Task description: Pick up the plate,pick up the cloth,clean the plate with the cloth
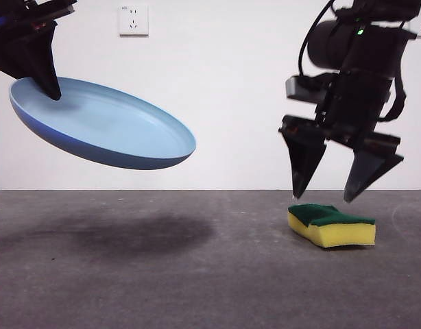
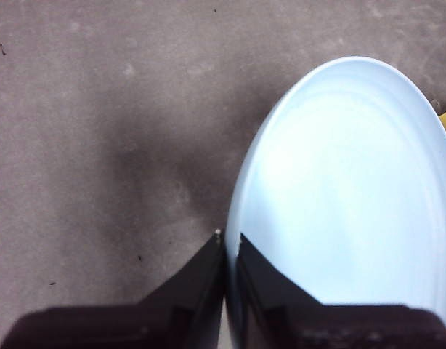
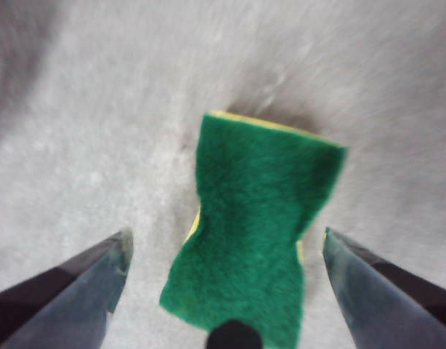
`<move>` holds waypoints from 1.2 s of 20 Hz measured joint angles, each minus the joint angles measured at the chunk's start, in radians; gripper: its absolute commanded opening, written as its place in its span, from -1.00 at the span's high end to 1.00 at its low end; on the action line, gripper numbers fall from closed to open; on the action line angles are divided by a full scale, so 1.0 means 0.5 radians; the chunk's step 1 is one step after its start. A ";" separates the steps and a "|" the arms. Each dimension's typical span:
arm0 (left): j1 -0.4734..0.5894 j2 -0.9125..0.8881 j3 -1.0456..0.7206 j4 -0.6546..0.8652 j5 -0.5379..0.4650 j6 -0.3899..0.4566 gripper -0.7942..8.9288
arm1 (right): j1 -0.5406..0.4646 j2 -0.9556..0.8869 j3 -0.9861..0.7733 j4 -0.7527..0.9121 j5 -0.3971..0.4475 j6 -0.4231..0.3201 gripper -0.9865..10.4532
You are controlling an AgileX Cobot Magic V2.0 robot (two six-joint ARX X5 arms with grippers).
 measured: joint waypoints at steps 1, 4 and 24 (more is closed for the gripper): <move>0.000 0.000 0.000 -0.003 0.000 0.002 0.85 | 0.008 0.036 0.000 0.006 0.013 -0.003 0.07; 0.000 0.000 0.000 -0.030 0.001 0.006 0.85 | 0.031 0.115 0.000 0.049 0.114 -0.004 0.13; 0.000 0.000 0.000 -0.050 0.001 0.007 0.85 | 0.045 0.180 0.000 0.047 0.089 -0.033 0.86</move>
